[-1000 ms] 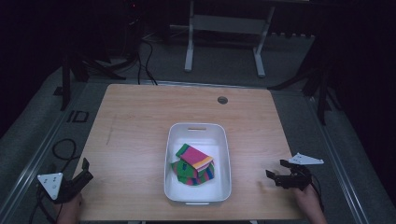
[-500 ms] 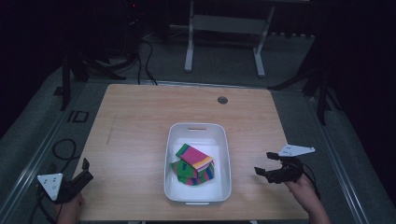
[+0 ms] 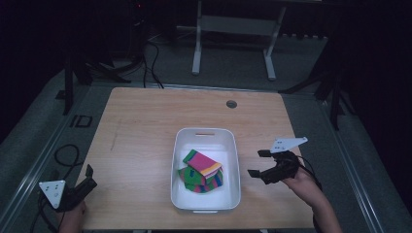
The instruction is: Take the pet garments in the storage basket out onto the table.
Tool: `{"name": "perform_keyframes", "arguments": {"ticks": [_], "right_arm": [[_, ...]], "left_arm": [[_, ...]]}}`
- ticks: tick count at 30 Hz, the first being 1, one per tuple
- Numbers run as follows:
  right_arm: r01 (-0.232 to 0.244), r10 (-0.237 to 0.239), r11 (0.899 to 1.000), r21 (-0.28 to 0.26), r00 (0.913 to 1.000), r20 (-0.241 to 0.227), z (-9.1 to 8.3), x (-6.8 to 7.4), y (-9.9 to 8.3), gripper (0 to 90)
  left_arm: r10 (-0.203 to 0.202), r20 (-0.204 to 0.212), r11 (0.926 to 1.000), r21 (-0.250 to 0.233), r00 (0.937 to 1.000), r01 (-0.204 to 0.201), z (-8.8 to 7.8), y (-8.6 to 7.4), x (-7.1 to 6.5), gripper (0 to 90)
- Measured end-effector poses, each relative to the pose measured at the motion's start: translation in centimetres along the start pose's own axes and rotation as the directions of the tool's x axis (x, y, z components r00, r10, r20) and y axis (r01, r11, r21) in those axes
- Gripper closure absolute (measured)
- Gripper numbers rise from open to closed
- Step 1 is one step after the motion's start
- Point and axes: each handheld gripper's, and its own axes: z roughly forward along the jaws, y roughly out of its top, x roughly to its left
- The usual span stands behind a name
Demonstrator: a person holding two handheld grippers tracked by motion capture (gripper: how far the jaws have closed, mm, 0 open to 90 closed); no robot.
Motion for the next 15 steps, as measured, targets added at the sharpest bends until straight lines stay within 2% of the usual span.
{"name": "perform_keyframes", "arguments": {"ticks": [7,8,9,13,15], "right_arm": [[0.050,-0.050,0.999,0.012,0.9978,-0.044,1.0,0.7,2.4,13.9],[0.083,-0.082,0.996,0.018,0.9944,-0.068,1.9,1.1,3.7,13.8],[0.093,-0.091,0.996,0.017,0.9931,-0.074,2.1,1.1,3.9,13.9],[0.115,-0.113,0.993,0.022,0.9893,-0.092,3.0,1.5,4.9,13.9],[0.127,-0.123,0.991,0.031,0.9848,-0.123,4.1,1.8,5.6,13.9]], "left_arm": [[0.001,0.004,1.0000,-0.002,1.0000,-0.001,0.0,0.0,0.0,1.9],[0.004,0.006,1.0000,-0.001,1.0000,-0.004,0.0,0.0,0.0,1.9],[0.004,0.006,1.0000,-0.001,1.0000,-0.004,0.0,0.0,0.0,1.9],[0.003,0.011,1.0000,-0.001,0.9999,-0.003,0.0,0.0,0.0,1.9],[-0.001,0.015,1.0000,0.000,0.9999,0.001,0.0,0.0,0.1,1.9]]}}
